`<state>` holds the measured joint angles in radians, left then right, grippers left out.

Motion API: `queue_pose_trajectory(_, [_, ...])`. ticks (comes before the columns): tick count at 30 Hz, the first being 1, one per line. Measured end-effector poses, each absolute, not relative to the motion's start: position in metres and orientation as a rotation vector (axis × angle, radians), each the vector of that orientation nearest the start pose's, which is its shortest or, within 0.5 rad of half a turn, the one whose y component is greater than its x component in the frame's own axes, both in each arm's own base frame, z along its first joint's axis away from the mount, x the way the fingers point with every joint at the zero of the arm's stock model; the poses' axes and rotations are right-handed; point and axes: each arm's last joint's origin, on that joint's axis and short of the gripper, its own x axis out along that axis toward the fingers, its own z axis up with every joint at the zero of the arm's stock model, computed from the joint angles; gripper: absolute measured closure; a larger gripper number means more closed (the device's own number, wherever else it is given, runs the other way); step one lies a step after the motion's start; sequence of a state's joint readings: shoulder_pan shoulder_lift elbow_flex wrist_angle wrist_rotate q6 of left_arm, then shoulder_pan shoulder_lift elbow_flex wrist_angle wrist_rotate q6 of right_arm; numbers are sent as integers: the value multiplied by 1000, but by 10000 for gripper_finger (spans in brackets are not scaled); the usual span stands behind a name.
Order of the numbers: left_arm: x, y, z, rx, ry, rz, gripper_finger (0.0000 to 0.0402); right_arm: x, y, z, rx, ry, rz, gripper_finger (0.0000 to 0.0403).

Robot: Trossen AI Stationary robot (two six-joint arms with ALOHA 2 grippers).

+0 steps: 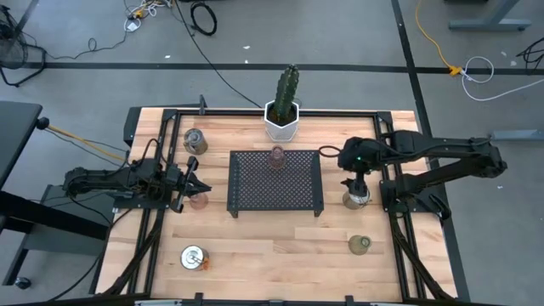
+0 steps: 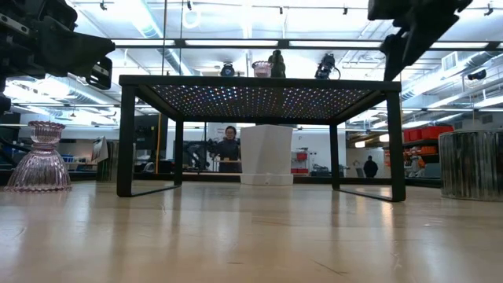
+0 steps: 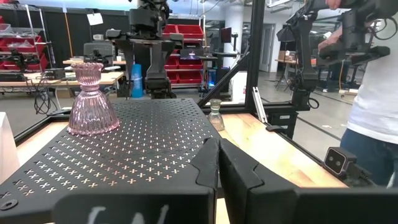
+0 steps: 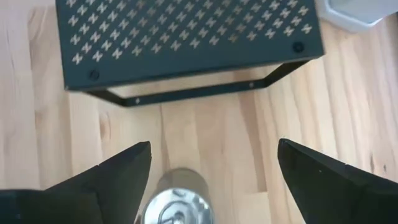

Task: Pick & Place candle stick holders
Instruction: Put the middle right silver scented candle on the shelf

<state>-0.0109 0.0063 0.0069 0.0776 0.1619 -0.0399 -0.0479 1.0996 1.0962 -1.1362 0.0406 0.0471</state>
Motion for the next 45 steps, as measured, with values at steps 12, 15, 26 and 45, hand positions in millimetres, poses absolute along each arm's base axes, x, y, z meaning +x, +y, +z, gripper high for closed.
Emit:
queue_pose_trajectory(12, [97, -6, 173, -34, -75, -174, 383, 182, 12, 309, 57, 1170, -44, 53])
queue_pose_trajectory(15, [97, -6, 173, -34, -75, -174, 383, 181, 16, 303, 57, 1195, -24, 53])
queue_pose_trajectory(26, [97, -6, 173, -34, -75, -174, 383, 165, 34, 281, 60, 1328, 46, 53])
queue_pose_trajectory(45, [97, -6, 173, -34, -74, -174, 383, 146, 43, 287, -40, 1332, 58, 53])
